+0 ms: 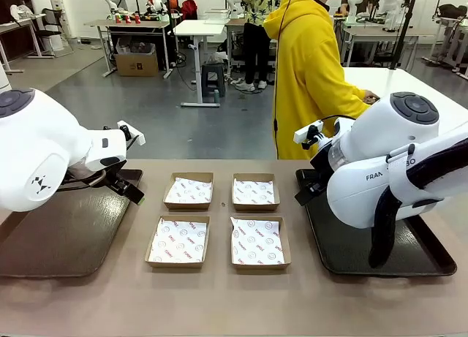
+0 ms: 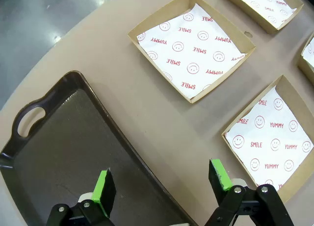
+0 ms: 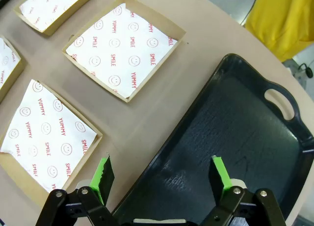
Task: Individually package the donuts and arrange them on the tray.
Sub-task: Pick up one Paper togo box.
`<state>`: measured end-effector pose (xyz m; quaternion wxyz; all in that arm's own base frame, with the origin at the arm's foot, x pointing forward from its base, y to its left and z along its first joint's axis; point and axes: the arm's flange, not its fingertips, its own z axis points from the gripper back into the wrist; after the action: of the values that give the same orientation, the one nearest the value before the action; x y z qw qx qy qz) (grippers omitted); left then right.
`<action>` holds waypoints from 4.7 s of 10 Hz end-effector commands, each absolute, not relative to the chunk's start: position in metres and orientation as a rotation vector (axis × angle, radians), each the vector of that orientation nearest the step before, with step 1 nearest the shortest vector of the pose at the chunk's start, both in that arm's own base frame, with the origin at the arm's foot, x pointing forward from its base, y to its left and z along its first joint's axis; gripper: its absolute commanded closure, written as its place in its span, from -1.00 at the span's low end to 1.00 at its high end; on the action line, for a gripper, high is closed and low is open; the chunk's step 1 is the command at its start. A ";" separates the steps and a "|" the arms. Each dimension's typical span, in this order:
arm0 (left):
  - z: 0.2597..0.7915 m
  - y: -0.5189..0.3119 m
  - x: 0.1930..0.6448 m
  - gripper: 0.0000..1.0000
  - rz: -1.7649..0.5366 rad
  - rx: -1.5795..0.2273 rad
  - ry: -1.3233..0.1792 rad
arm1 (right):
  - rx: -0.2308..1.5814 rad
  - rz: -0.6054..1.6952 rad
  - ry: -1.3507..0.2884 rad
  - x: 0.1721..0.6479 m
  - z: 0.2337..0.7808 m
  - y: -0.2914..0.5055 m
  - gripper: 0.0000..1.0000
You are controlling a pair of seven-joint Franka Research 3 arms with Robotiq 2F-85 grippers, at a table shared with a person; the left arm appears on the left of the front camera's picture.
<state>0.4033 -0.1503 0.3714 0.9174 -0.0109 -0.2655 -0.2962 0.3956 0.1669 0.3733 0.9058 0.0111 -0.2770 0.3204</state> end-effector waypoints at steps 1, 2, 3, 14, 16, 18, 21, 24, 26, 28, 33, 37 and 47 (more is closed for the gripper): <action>0.371 -0.150 0.403 -1.00 -0.609 -0.022 -0.546 | 0.023 0.662 -0.572 0.396 0.373 0.167 -1.00; 0.379 -0.144 0.384 -1.00 -0.652 0.016 -0.536 | -0.041 0.686 -0.569 0.381 0.381 0.162 -1.00; 0.393 -0.141 0.355 -1.00 -0.691 -0.003 -0.500 | -0.080 0.710 -0.540 0.357 0.391 0.154 -1.00; 0.475 -0.120 0.338 -1.00 -0.656 -0.293 -0.393 | 0.401 0.625 -0.435 0.337 0.482 0.123 -1.00; 0.481 -0.083 0.346 -1.00 -0.431 -0.735 -0.489 | 0.843 0.417 -0.454 0.348 0.472 0.075 -1.00; 0.475 -0.044 0.353 -1.00 -0.295 -0.990 -0.461 | 1.081 0.301 -0.475 0.345 0.457 0.039 -1.00; 0.452 0.014 0.345 -1.00 -0.132 -1.123 -0.419 | 1.217 0.163 -0.432 0.342 0.427 -0.013 -1.00; 0.428 0.065 0.333 -1.00 -0.029 -1.186 -0.401 | 1.236 0.077 -0.365 0.335 0.411 -0.054 -1.00; 0.421 0.091 0.322 -1.00 0.015 -1.195 -0.412 | 1.229 0.053 -0.351 0.325 0.411 -0.074 -1.00; 0.423 0.108 0.313 -1.00 0.046 -1.172 -0.414 | 1.238 0.024 -0.383 0.317 0.414 -0.088 -1.00; 0.423 0.111 0.324 -1.00 0.062 -1.191 -0.402 | 1.242 0.005 -0.365 0.325 0.410 -0.087 -1.00; 0.423 0.111 0.324 -1.00 0.062 -1.191 -0.402 | 1.242 0.005 -0.365 0.325 0.410 -0.087 -1.00; 0.423 0.111 0.324 -1.00 0.062 -1.191 -0.402 | 1.242 0.005 -0.365 0.325 0.410 -0.087 -1.00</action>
<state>0.3233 0.1101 0.4233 0.8139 -0.5511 -0.1815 0.0311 0.3237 -0.0876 0.4097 0.8033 0.5721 -0.1652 0.0001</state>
